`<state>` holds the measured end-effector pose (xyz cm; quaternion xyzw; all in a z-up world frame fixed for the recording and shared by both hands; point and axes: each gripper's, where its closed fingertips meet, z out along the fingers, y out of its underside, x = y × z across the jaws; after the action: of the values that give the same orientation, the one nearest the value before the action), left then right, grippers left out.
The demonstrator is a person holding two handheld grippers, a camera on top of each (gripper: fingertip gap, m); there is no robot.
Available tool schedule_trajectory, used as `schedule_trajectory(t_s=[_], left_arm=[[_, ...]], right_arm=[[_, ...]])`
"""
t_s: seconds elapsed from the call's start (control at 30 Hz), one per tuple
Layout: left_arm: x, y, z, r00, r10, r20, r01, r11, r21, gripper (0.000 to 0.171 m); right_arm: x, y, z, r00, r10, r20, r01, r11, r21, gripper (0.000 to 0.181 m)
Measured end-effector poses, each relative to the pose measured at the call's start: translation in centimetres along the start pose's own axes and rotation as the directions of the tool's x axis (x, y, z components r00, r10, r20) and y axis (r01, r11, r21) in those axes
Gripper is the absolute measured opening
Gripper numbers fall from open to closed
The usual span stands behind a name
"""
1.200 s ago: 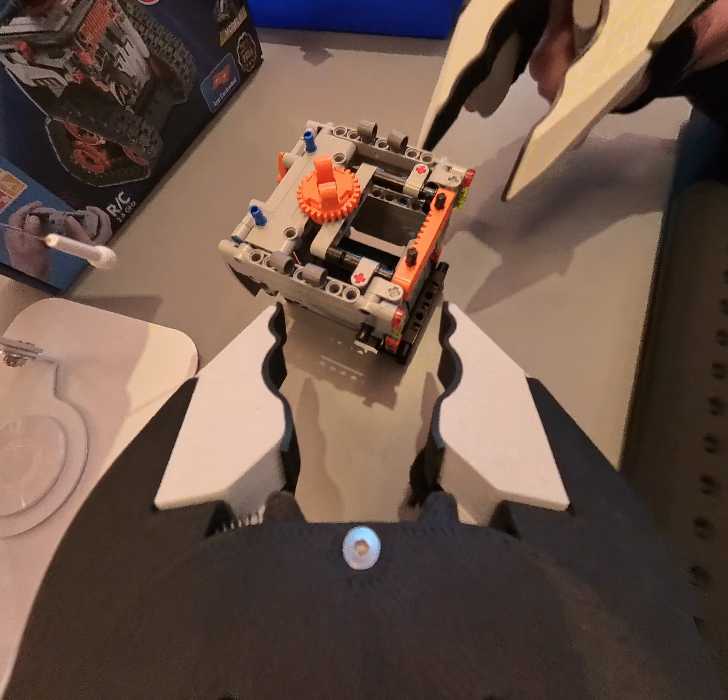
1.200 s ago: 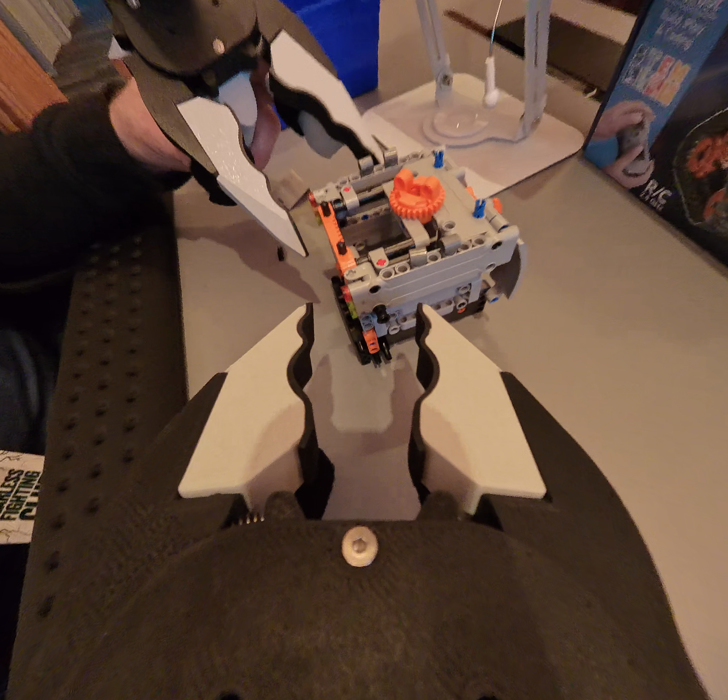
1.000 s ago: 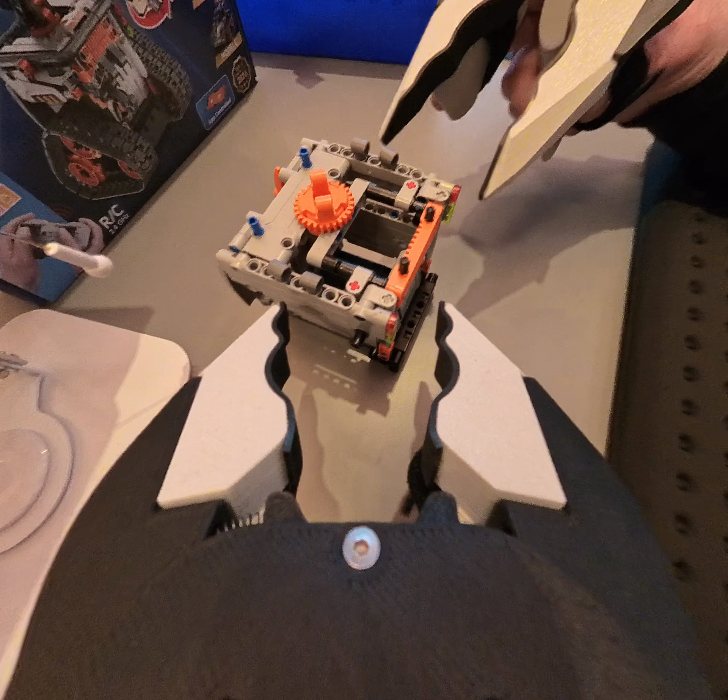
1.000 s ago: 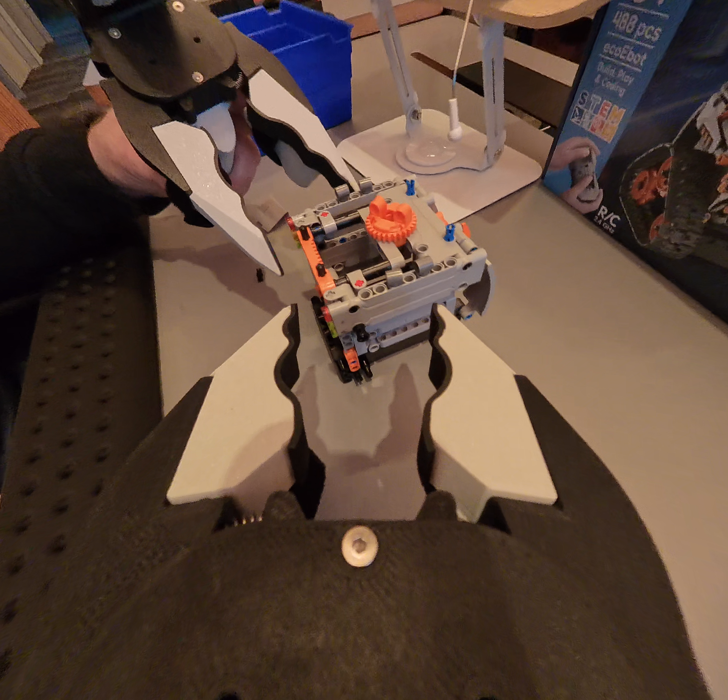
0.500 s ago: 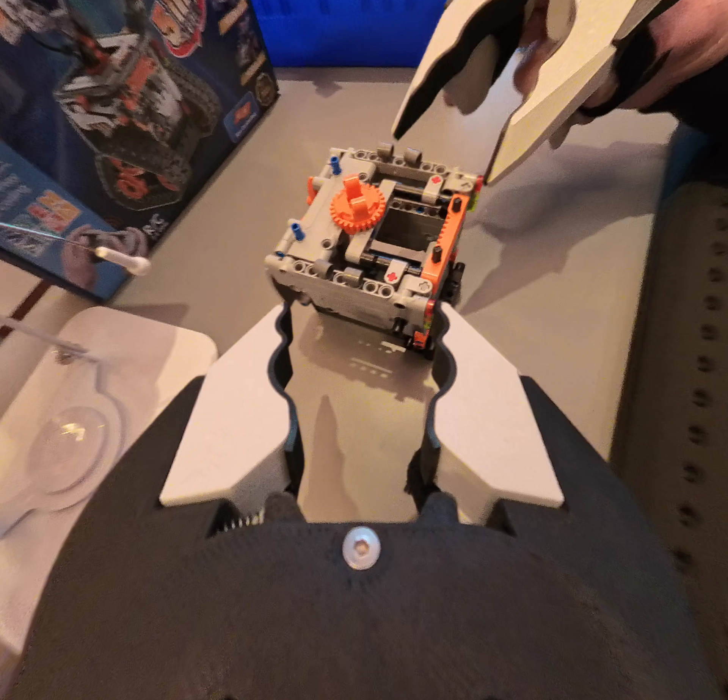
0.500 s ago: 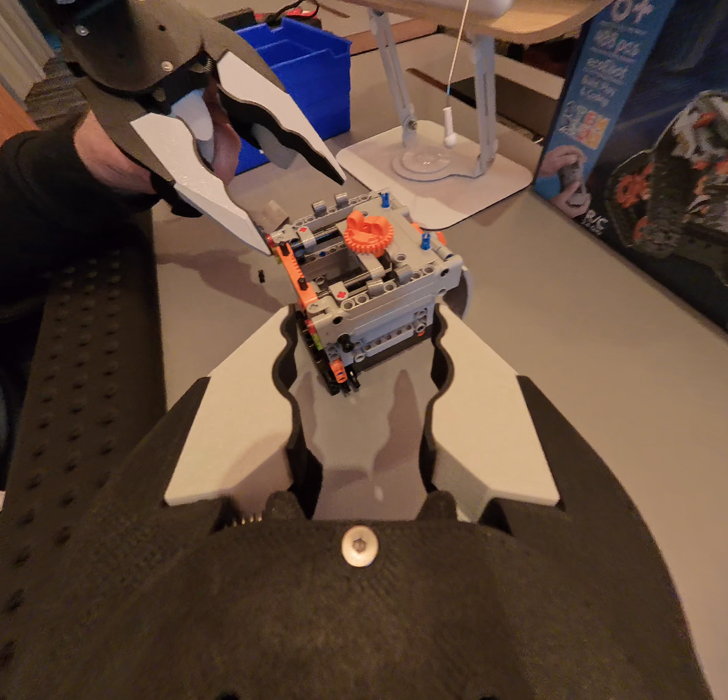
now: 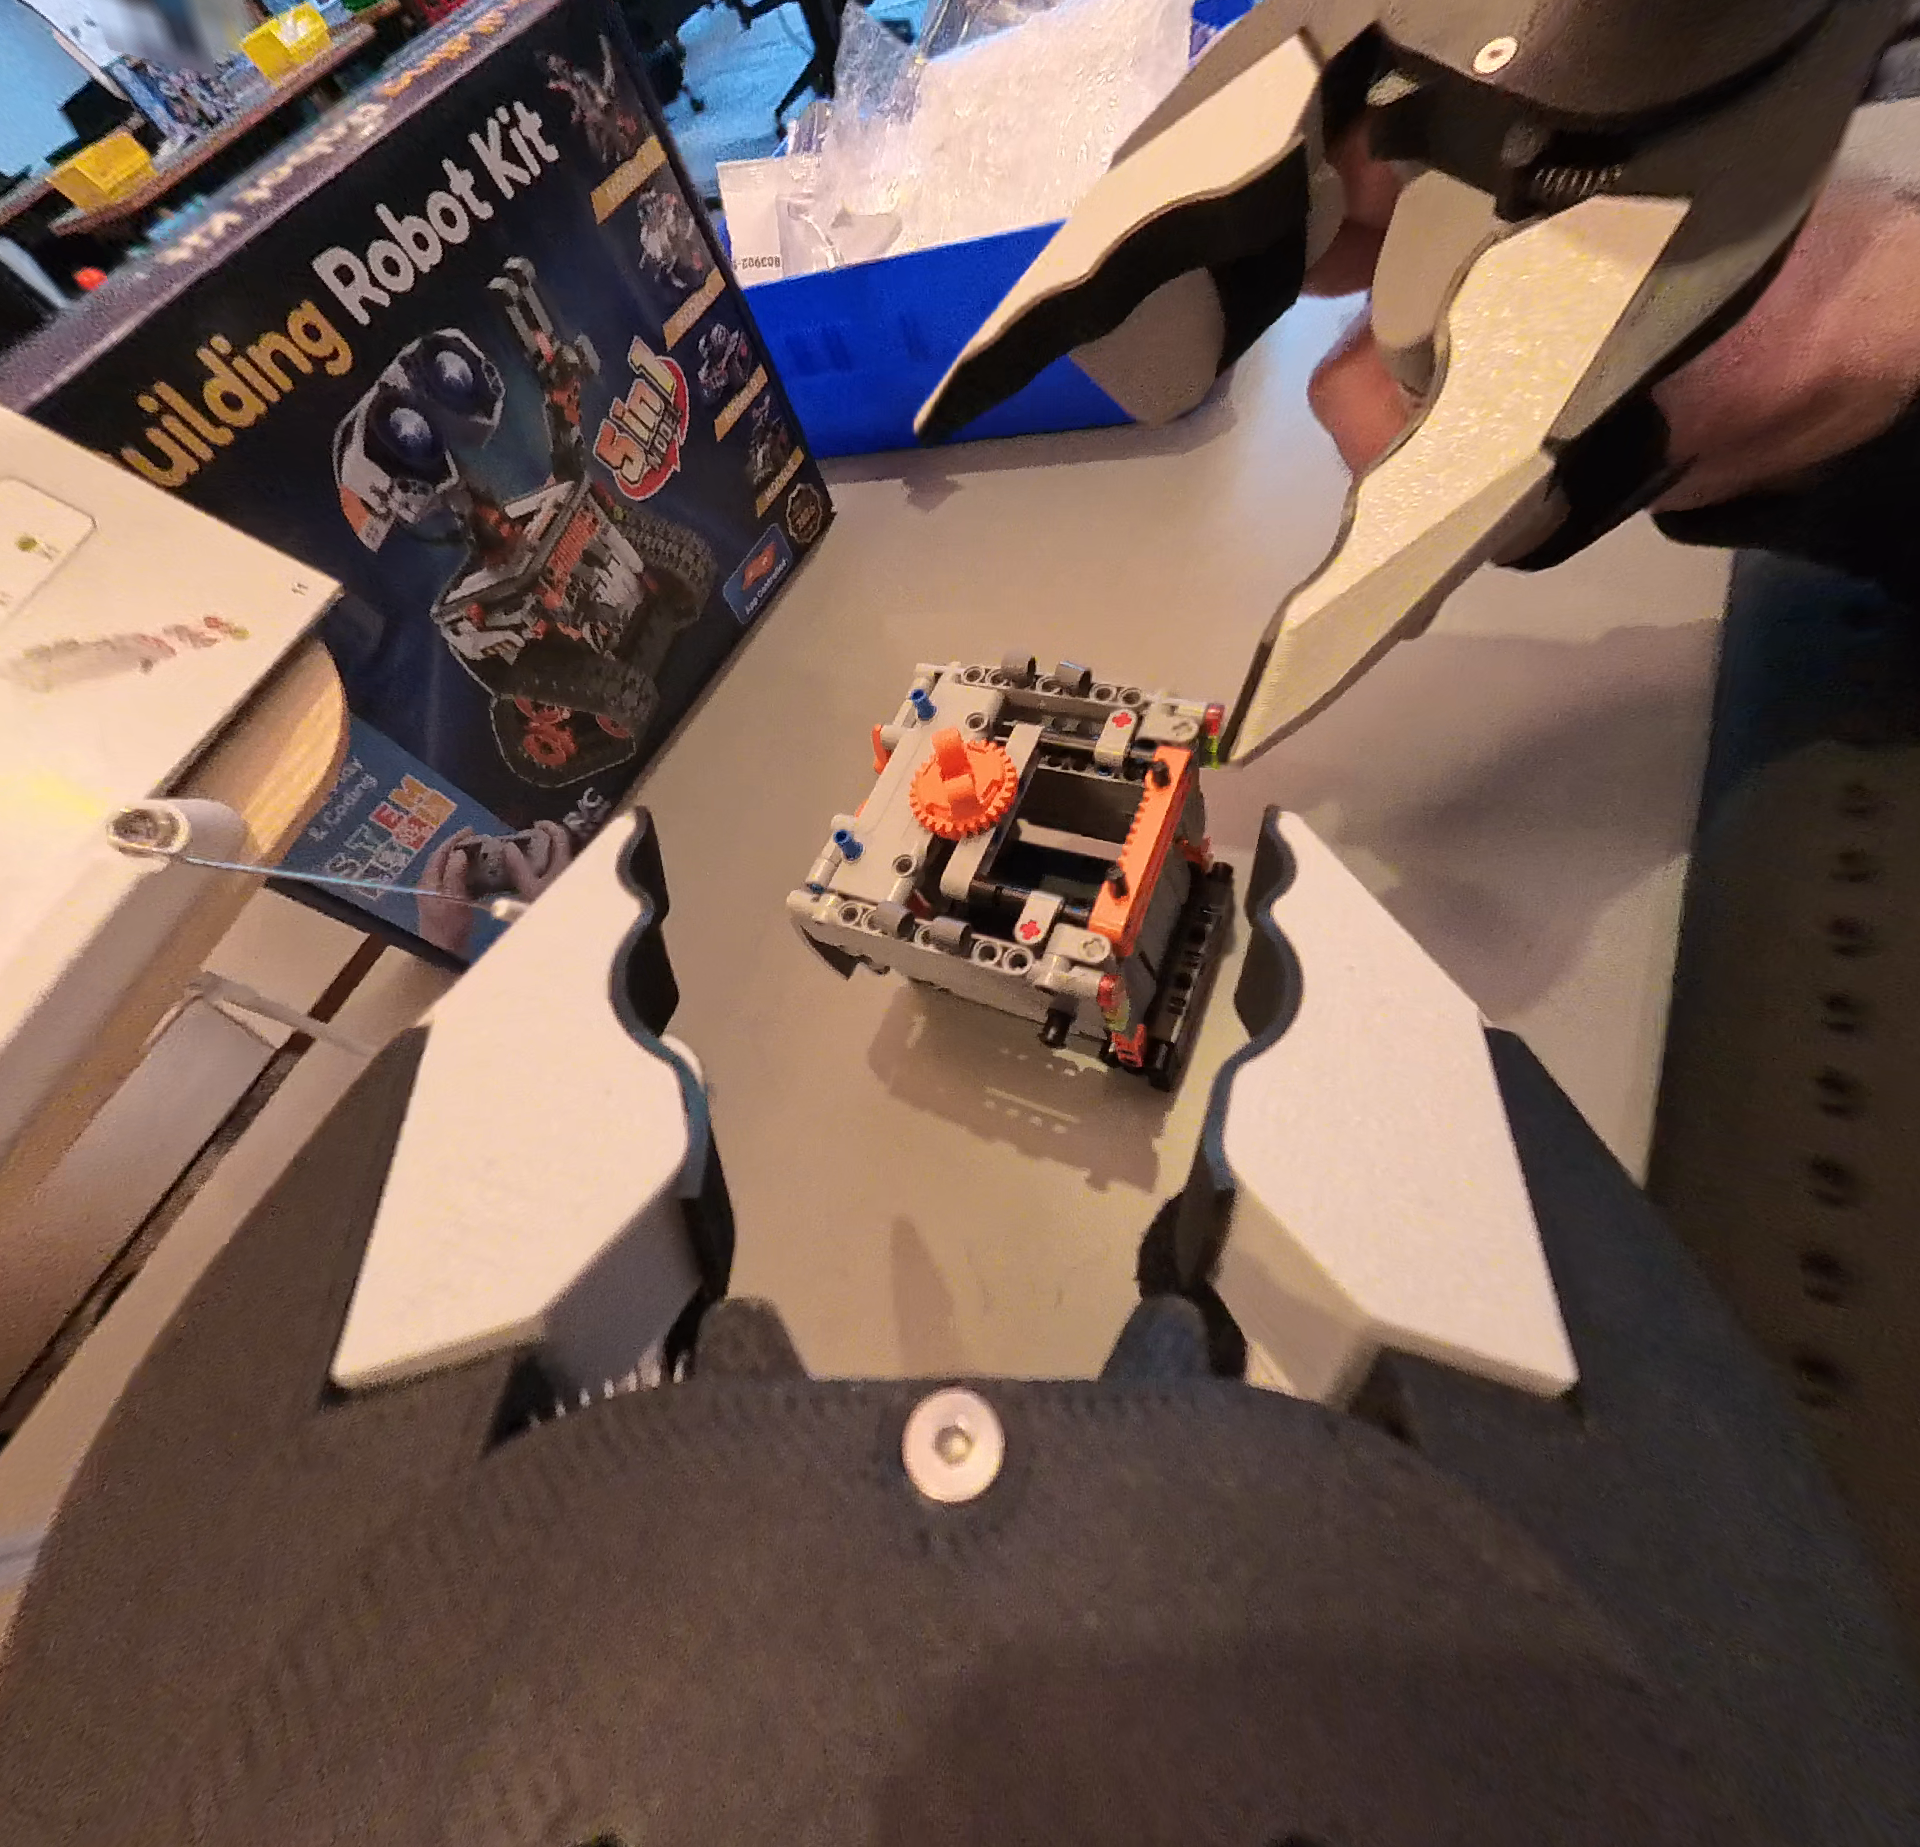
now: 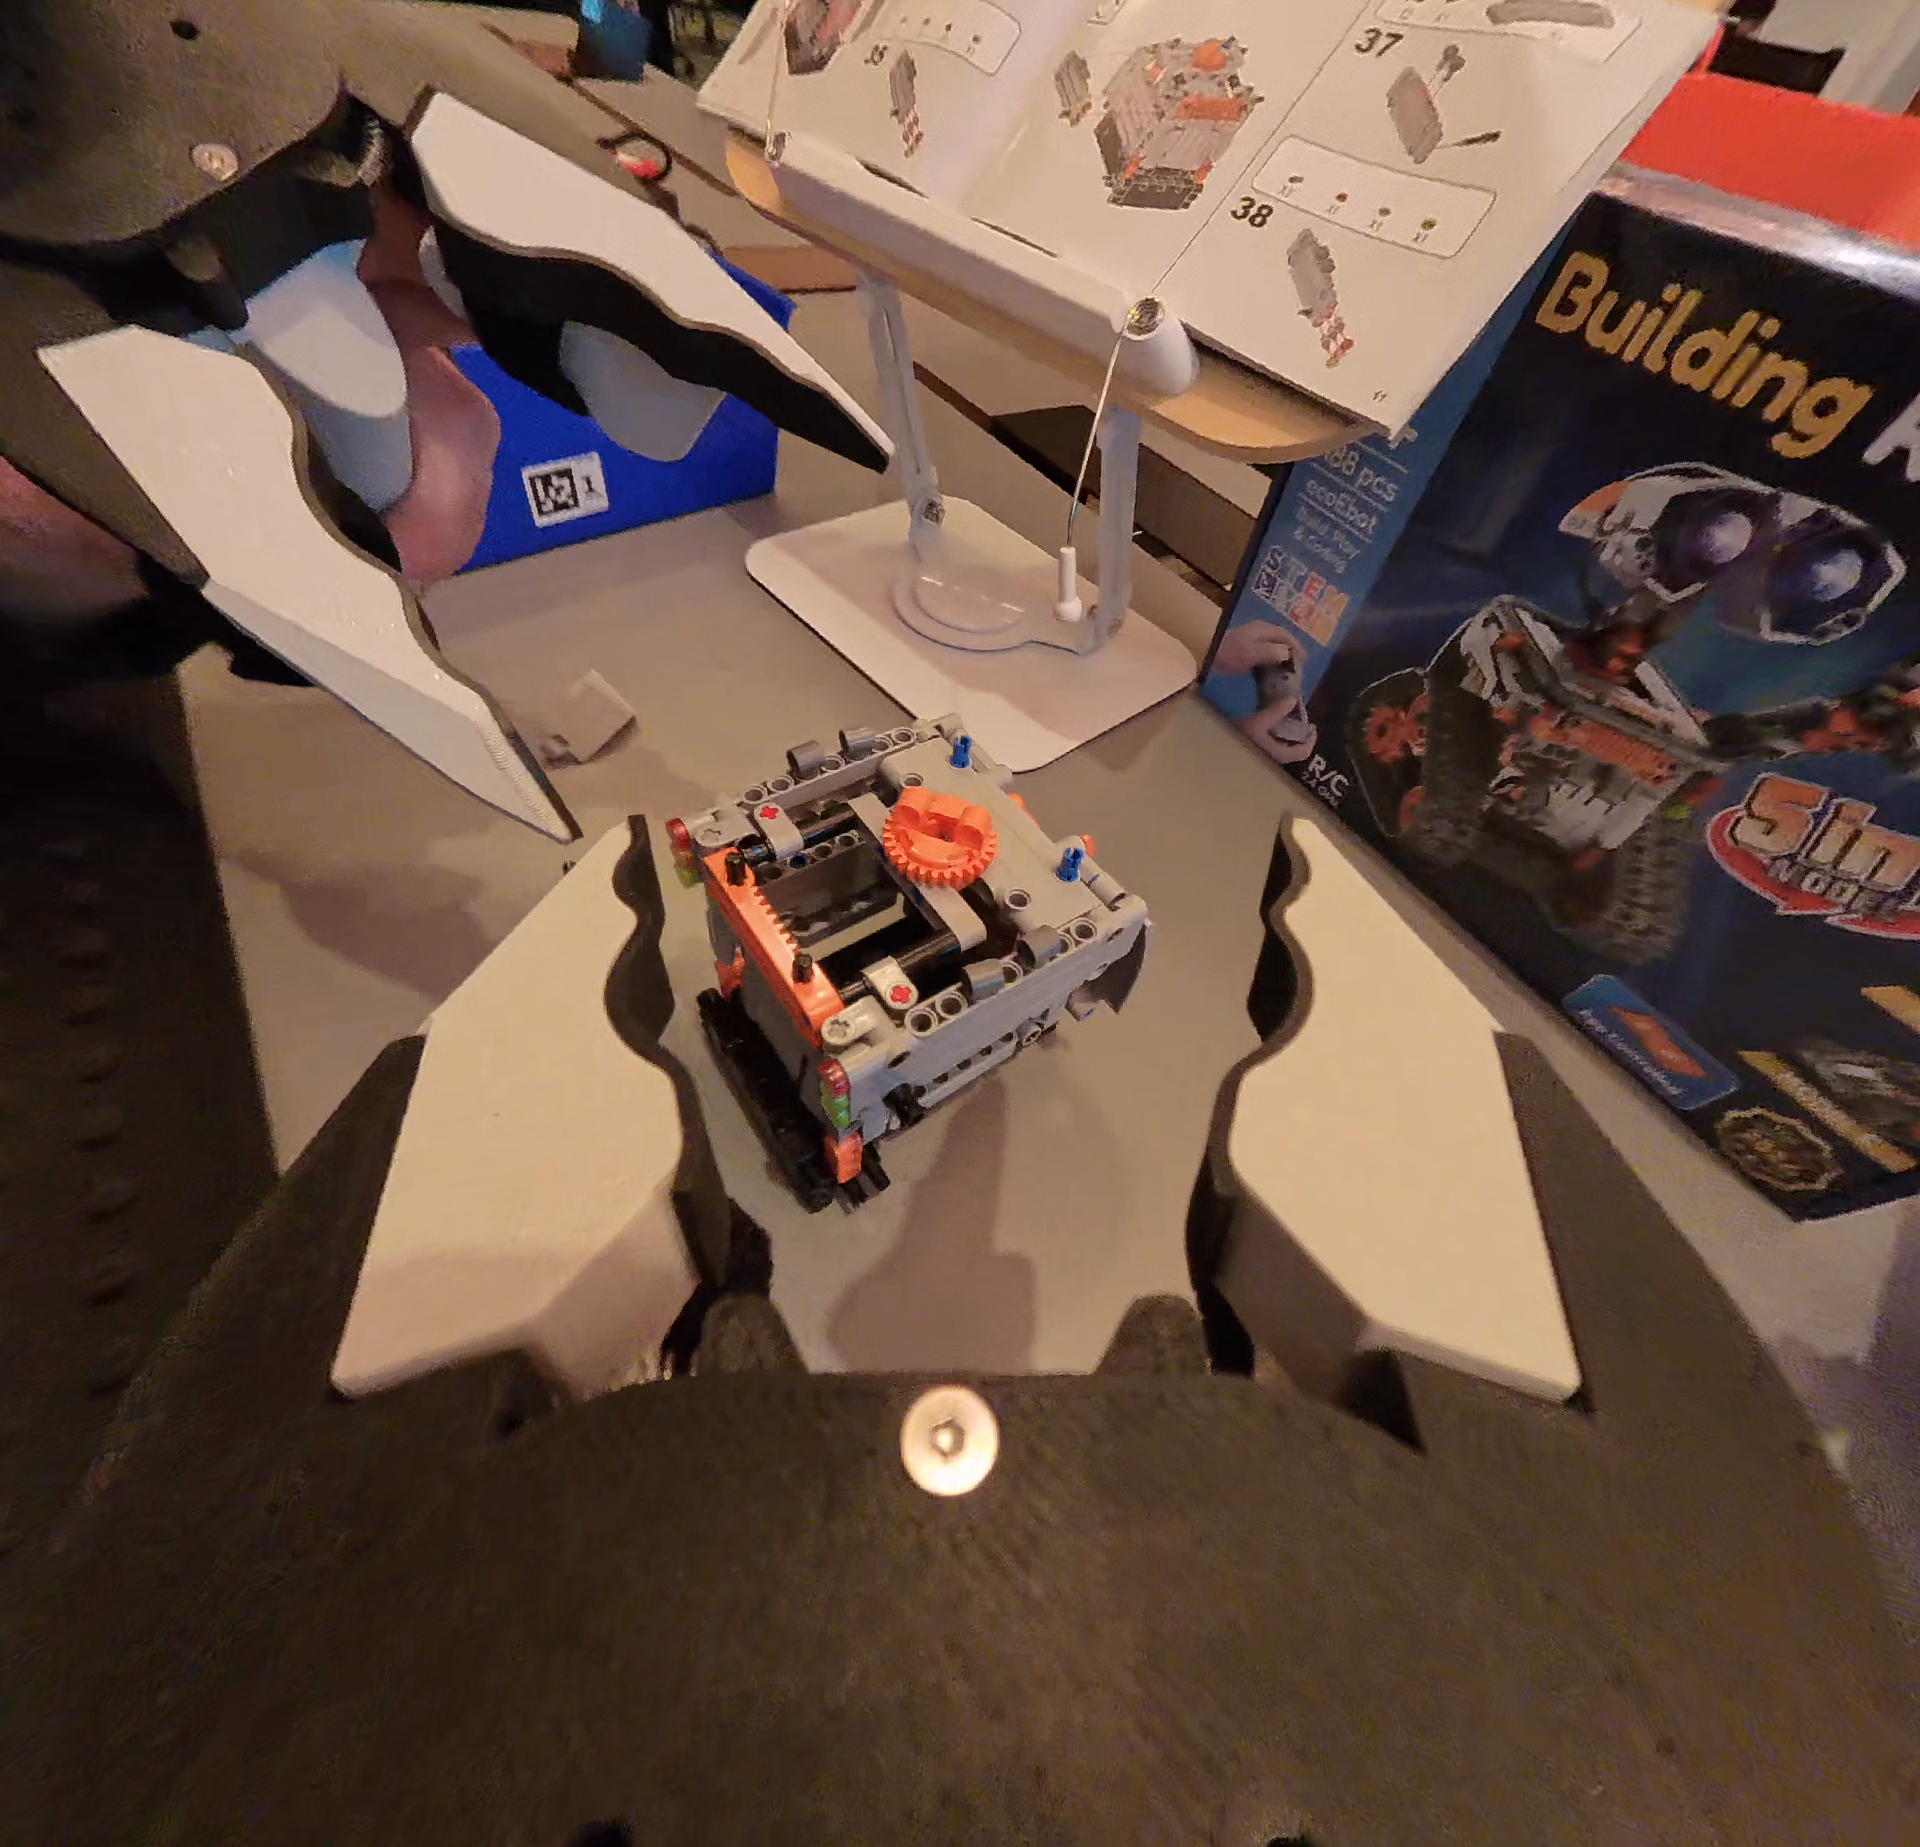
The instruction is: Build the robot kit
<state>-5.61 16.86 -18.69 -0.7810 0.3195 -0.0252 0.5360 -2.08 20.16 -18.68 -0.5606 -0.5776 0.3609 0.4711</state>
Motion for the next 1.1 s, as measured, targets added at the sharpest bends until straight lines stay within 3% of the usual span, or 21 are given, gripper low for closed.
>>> schedule_trajectory(t_s=[0.1, 0.27, 0.4, 0.5, 0.57, 0.63, 0.77, 0.87, 0.97, 1.1], left_arm=[[-0.8, 0.3, 0.1, 0.996, 0.037, 0.082, -0.030, 0.996, -0.082, 0.111], [-2.0, -0.3, 0.1, 0.991, -0.004, 0.134, 0.016, 0.996, -0.088, 0.120], [-2.2, 1.4, -0.4, 0.993, -0.052, 0.110, 0.066, 0.989, -0.134, 0.122], [-0.9, 2.7, -1.1, 0.991, -0.128, 0.023, 0.130, 0.981, -0.144, 0.119], [-0.5, 3.7, -2.8, 0.992, -0.118, 0.033, 0.122, 0.977, -0.173, 0.112], [-0.2, 4.6, -5.4, 0.992, -0.115, 0.045, 0.121, 0.974, -0.191, 0.107], [0.2, 4.3, -12.0, 0.990, -0.116, 0.080, 0.125, 0.985, -0.123, 0.092], [-2.3, 5.0, -16.6, 0.983, -0.071, 0.170, 0.094, 0.987, -0.133, 0.084], [-6.5, 4.1, -19.3, 0.967, -0.069, 0.244, 0.094, 0.991, -0.093, 0.079], [-13.2, 2.3, -19.2, 0.950, -0.055, 0.309, 0.082, 0.994, -0.076, 0.073]], right_arm=[[0.6, 0.4, -0.3, 0.997, 0.079, 0.017, -0.079, 0.997, -0.002, 0.115], [1.5, 0.2, -1.0, 0.993, 0.115, -0.016, -0.115, 0.993, 0.028, 0.116], [1.8, 1.9, -1.1, 0.987, 0.160, -0.002, -0.160, 0.987, -0.023, 0.117], [1.6, 3.6, -0.6, 0.979, 0.199, 0.039, -0.196, 0.978, -0.073, 0.118], [1.2, 3.5, -0.7, 0.980, 0.188, 0.062, -0.184, 0.981, -0.063, 0.107], [1.0, 3.8, -0.8, 0.988, 0.146, 0.051, -0.141, 0.986, -0.091, 0.107], [1.4, 3.3, -1.2, 0.992, 0.120, 0.035, -0.118, 0.991, -0.055, 0.087], [2.4, 2.4, -0.6, 0.992, 0.127, 0.024, -0.125, 0.990, -0.062, 0.078], [3.6, -0.9, 0.4, 0.996, 0.093, 0.012, -0.093, 0.995, -0.027, 0.071], [6.2, -7.0, 4.0, 0.992, -0.093, -0.087, 0.091, 0.995, -0.028, 0.092]])
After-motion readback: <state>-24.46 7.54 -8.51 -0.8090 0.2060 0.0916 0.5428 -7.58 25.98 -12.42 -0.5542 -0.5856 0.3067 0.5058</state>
